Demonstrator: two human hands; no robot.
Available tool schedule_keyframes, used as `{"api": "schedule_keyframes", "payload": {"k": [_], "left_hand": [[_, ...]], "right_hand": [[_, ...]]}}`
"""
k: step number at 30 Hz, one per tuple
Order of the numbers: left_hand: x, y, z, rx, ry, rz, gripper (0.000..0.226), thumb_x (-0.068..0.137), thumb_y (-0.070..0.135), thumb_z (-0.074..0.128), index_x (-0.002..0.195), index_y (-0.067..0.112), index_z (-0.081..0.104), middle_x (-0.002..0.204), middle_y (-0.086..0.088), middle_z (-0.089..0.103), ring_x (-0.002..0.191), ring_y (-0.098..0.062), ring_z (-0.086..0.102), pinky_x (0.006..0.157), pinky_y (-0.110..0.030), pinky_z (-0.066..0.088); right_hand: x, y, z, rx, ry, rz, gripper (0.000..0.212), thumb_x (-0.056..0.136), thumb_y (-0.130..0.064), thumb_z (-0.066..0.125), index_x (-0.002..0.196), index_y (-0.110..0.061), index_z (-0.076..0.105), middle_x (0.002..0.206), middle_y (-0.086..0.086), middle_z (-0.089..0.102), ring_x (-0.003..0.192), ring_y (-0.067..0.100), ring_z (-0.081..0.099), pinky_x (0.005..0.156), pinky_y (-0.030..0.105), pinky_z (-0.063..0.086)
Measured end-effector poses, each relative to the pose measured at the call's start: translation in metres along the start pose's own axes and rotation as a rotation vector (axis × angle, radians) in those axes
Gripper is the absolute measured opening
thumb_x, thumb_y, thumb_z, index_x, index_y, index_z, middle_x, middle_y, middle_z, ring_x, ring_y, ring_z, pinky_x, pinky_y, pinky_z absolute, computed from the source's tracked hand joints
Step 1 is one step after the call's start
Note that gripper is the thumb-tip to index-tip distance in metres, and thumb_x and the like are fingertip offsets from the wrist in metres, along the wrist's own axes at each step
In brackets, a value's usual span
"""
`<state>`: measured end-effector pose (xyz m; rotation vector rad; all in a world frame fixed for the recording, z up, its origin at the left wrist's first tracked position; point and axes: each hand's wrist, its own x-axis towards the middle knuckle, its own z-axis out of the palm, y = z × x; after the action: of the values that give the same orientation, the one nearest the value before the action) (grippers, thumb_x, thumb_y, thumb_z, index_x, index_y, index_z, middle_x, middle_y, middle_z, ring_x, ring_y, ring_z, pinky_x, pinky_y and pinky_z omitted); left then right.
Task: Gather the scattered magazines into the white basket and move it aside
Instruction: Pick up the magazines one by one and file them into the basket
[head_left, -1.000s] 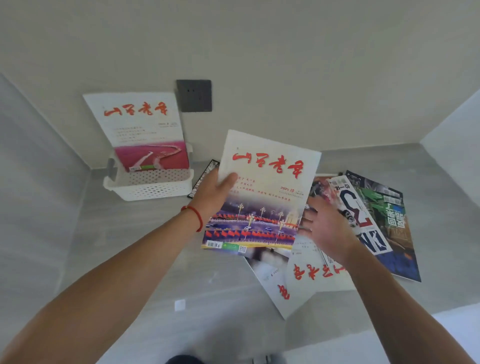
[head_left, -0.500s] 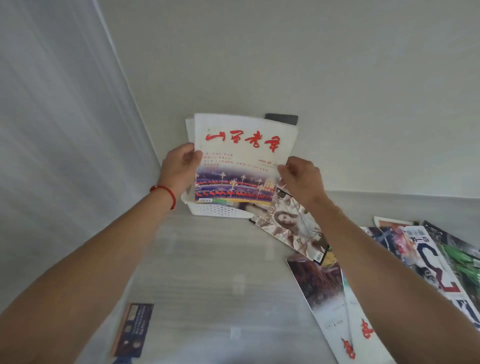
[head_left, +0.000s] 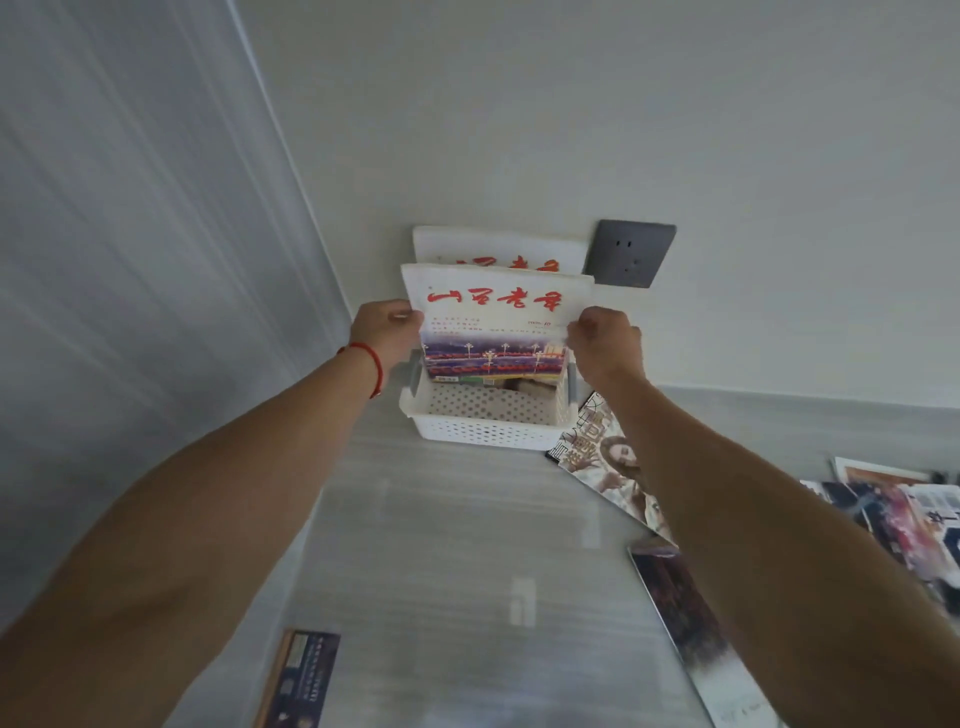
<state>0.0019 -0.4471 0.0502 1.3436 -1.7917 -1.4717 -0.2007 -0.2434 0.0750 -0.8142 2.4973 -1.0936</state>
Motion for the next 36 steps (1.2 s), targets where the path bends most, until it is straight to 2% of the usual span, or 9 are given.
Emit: {"api": "schedule_keyframes", "payload": {"k": [8, 12, 15, 18, 21, 25, 29, 34, 36], "left_hand": [[0.026, -0.008, 0.010, -0.075, 0.058, -0.092, 0.020, 0.070, 0.041, 0.076, 0.084, 0.027, 0.072, 0.101, -0.014, 0.078, 0.095, -0.038, 0.075, 0.086, -0.056, 0.061], [0.046, -0.017, 0.014, -0.130, 0.054, -0.118, 0.033, 0.070, 0.037, 0.075, 0.101, 0.024, 0.073, 0.115, -0.022, 0.073, 0.111, -0.046, 0.068, 0.092, -0.061, 0.057], [0.018, 0.011, 0.020, -0.142, 0.023, -0.155, 0.057, 0.081, 0.019, 0.067, 0.136, 0.015, 0.056, 0.129, -0.014, 0.065, 0.114, -0.036, 0.066, 0.099, -0.044, 0.055], [0.003, 0.016, 0.028, -0.151, -0.007, -0.215, 0.064, 0.093, 0.000, 0.057, 0.153, 0.013, 0.037, 0.128, -0.006, 0.051, 0.110, -0.023, 0.057, 0.096, -0.032, 0.051], [-0.015, 0.016, 0.036, -0.045, 0.093, -0.210, 0.061, 0.093, 0.001, 0.053, 0.151, 0.012, 0.038, 0.143, -0.011, 0.051, 0.124, -0.028, 0.056, 0.104, -0.040, 0.052], [-0.077, 0.019, 0.071, 0.232, 0.190, -0.009, 0.034, 0.091, 0.000, 0.049, 0.122, 0.009, 0.057, 0.111, -0.006, 0.065, 0.102, -0.026, 0.061, 0.080, -0.037, 0.056], [-0.158, -0.016, 0.126, 0.319, -0.043, 0.208, 0.037, 0.088, -0.007, 0.052, 0.119, 0.012, 0.060, 0.119, -0.005, 0.063, 0.111, -0.022, 0.060, 0.093, -0.032, 0.050], [-0.270, -0.077, 0.203, 0.680, -0.503, 0.443, 0.049, 0.075, 0.007, 0.045, 0.121, 0.014, 0.060, 0.124, -0.006, 0.061, 0.119, -0.029, 0.056, 0.097, -0.043, 0.046], [-0.301, -0.091, 0.223, 0.822, -0.630, 0.509, 0.054, 0.078, 0.011, 0.046, 0.130, 0.015, 0.056, 0.135, -0.005, 0.055, 0.131, -0.029, 0.049, 0.105, -0.040, 0.041]], "right_hand": [[0.002, -0.008, 0.006, 0.064, -0.049, 0.081, 0.026, 0.093, -0.016, 0.050, 0.100, -0.006, 0.073, 0.088, 0.007, 0.070, 0.082, 0.031, 0.063, 0.069, 0.027, 0.045], [0.003, -0.014, 0.000, 0.181, -0.204, 0.090, 0.030, 0.081, -0.030, 0.060, 0.102, -0.011, 0.069, 0.098, 0.010, 0.068, 0.090, 0.030, 0.060, 0.080, 0.036, 0.046], [0.011, 0.002, 0.002, 0.386, -0.286, 0.129, 0.037, 0.052, -0.047, 0.060, 0.081, -0.025, 0.053, 0.103, 0.009, 0.060, 0.097, 0.032, 0.055, 0.090, 0.049, 0.043], [-0.014, 0.005, -0.011, 0.402, -0.274, 0.131, 0.052, 0.060, -0.046, 0.058, 0.096, -0.008, 0.058, 0.118, 0.028, 0.060, 0.116, 0.045, 0.056, 0.106, 0.059, 0.040], [-0.038, 0.032, -0.023, 0.243, -0.255, 0.091, 0.052, 0.086, -0.020, 0.058, 0.124, 0.015, 0.050, 0.130, 0.038, 0.053, 0.123, 0.052, 0.049, 0.109, 0.062, 0.038], [-0.083, 0.100, -0.047, 0.042, -0.218, 0.084, 0.042, 0.092, -0.021, 0.059, 0.133, -0.013, 0.063, 0.128, 0.008, 0.067, 0.115, 0.024, 0.065, 0.102, 0.042, 0.052], [-0.149, 0.194, -0.063, -0.360, -0.121, 0.026, 0.031, 0.091, -0.019, 0.061, 0.120, -0.010, 0.066, 0.121, 0.010, 0.066, 0.116, 0.029, 0.062, 0.100, 0.041, 0.051], [-0.236, 0.290, -0.079, -0.841, -0.192, -0.048, 0.085, 0.090, -0.047, 0.058, 0.151, 0.006, 0.033, 0.157, 0.028, 0.032, 0.147, 0.042, 0.032, 0.123, 0.052, 0.022], [-0.252, 0.312, -0.086, -0.865, -0.213, -0.012, 0.086, 0.096, -0.049, 0.047, 0.156, 0.006, 0.019, 0.163, 0.030, 0.017, 0.152, 0.044, 0.018, 0.124, 0.056, 0.019]]}}
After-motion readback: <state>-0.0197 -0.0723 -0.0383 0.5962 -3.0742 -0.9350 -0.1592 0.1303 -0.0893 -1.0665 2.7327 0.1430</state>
